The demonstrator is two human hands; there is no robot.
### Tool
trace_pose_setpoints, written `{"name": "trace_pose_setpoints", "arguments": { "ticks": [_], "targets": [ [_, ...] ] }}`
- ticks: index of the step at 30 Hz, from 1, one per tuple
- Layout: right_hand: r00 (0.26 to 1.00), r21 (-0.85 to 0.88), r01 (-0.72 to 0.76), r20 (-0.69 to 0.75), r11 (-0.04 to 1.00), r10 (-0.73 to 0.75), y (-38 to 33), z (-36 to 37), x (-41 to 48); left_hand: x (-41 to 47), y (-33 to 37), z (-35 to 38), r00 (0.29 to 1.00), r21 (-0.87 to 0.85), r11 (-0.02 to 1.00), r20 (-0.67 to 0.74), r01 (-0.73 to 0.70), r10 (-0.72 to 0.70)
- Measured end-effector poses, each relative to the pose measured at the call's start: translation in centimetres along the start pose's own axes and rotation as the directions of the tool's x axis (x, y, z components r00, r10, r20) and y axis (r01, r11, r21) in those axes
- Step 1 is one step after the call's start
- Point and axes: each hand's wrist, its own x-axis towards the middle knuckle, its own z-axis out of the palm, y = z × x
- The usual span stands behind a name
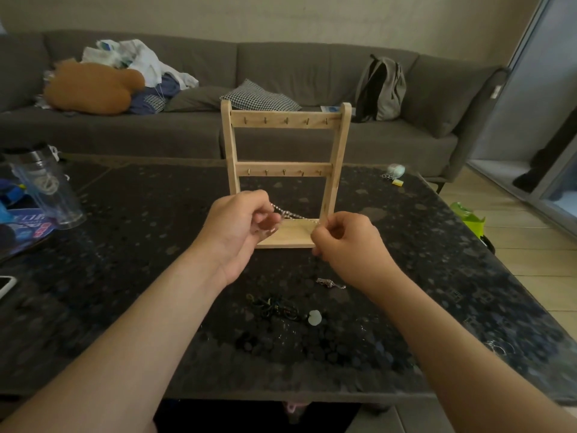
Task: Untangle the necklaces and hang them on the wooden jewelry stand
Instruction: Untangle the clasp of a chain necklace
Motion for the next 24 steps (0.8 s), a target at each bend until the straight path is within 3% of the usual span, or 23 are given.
{"name": "trace_pose_setpoints", "arguments": {
  "ticks": [3,5,8,11,13,15,22,24],
  "targets": [
    [0.999,-0.14,0.004,-0.041,0.99,-0.01,0.0,0.0,-0.2,0.0,0.1,0.1,1.0,-0.123,0.992,-0.018,0.018,-0.02],
    [0.997,-0.118,-0.018,-0.078,0.993,0.009,0.2,0.0,-0.2,0.0,0.2,0.0,0.998,-0.066,0.997,-0.053,0.035,-0.039],
    [0.991,0.182,-0.096,-0.073,0.979,0.111,0.0,0.0,-0.1,0.5,-0.2,-0.3,0.996,0.143,0.989,-0.085,0.045,-0.033],
    [0.975,0.622,-0.207,0.068,0.755,0.211,-1.1,0.1,-0.3,0.8,-0.7,-0.4,0.998,0.328,0.945,-0.055,0.008,0.011],
    [0.966,0.757,-0.242,0.127,0.607,0.227,-1.6,0.0,-0.4,1.0,-1.0,-0.4,1.0,0.354,0.935,-0.018,-0.017,0.025],
    [0.96,0.81,-0.261,0.163,0.525,0.226,-1.8,0.0,-0.5,1.1,-1.1,-0.4,0.999,0.374,0.926,0.018,-0.04,0.036],
    [0.959,0.814,-0.261,0.155,0.52,0.238,-1.7,0.0,-0.2,0.8,-1.3,-0.4,0.985,0.597,0.785,0.132,-0.168,0.11],
    [0.963,0.786,-0.254,0.15,0.564,0.224,-1.6,-0.1,-0.1,0.7,-1.5,-0.5,0.972,0.636,0.735,0.177,-0.235,0.157]
  ]
}}
